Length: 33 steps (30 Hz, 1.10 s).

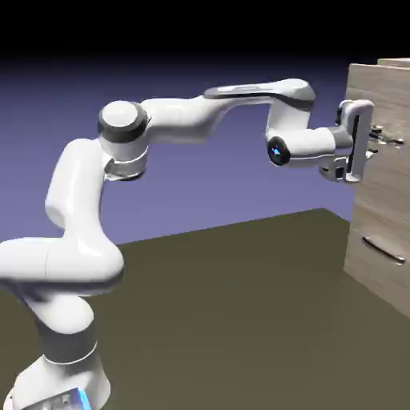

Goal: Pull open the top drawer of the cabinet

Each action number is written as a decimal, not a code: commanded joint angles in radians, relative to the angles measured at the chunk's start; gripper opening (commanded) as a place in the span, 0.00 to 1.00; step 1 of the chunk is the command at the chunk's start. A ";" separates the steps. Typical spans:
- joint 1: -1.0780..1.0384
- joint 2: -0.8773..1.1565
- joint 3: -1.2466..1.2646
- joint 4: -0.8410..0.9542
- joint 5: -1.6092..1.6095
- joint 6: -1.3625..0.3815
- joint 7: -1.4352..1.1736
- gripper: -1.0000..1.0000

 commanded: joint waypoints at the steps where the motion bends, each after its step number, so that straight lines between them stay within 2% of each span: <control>1: 0.008 -0.035 -0.026 -0.010 -0.007 -0.016 0.044 0.00; 4: 0.032 -0.144 -0.104 -0.060 -0.012 -0.070 0.165 0.00; 8: 0.141 -0.139 -0.156 -0.205 -0.006 -0.114 0.138 0.00; 20: 0.173 0.274 0.009 -0.168 0.070 0.039 -0.356 0.00; 24: 0.296 0.223 -0.110 -0.289 0.060 -0.008 -0.301 0.00; 30: 0.253 0.006 -0.161 -0.297 0.014 -0.086 -0.041 0.00; 33: 0.303 -0.058 -0.210 -0.374 -0.004 -0.126 0.025 0.00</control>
